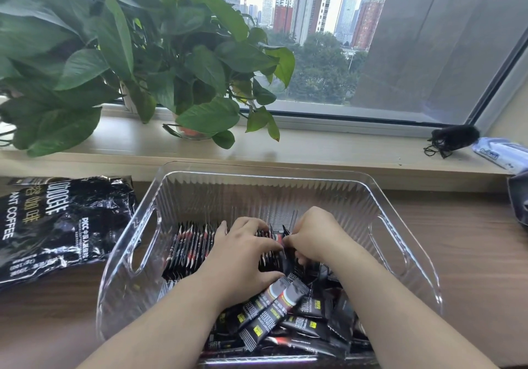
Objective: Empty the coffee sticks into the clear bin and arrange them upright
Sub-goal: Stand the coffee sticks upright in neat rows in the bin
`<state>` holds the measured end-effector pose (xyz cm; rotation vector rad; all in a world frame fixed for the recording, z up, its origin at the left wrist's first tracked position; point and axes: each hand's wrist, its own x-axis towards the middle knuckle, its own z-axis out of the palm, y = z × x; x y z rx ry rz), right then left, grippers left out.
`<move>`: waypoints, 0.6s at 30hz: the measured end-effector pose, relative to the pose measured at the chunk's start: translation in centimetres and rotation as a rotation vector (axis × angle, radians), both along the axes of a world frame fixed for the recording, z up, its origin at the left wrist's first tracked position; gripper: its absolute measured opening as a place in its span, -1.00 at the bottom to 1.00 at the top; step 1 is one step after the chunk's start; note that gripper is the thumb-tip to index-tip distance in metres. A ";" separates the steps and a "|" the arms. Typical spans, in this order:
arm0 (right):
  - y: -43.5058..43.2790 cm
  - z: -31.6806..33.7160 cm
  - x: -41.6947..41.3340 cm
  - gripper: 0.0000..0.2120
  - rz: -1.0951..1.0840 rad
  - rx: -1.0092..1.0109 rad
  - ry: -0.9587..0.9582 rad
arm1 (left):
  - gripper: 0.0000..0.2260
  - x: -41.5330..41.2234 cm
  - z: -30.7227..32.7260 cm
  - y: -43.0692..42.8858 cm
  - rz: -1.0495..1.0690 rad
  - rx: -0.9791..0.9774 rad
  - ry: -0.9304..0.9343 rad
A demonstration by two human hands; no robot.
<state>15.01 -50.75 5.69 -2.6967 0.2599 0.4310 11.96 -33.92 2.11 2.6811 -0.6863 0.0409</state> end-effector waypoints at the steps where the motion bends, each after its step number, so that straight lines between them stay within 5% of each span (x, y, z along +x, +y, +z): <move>1: -0.1 0.0 0.0 -0.76 -0.021 0.051 0.012 | -0.55 0.0 0.0 0.0 0.001 0.003 -0.004; 9: -0.2 0.9 -0.2 -0.66 0.008 0.065 0.070 | -0.54 0.1 0.1 0.0 0.013 0.006 0.003; 18: -0.6 -0.1 0.2 -0.78 -0.294 0.400 0.069 | -0.54 0.1 -0.1 0.0 0.026 0.001 0.021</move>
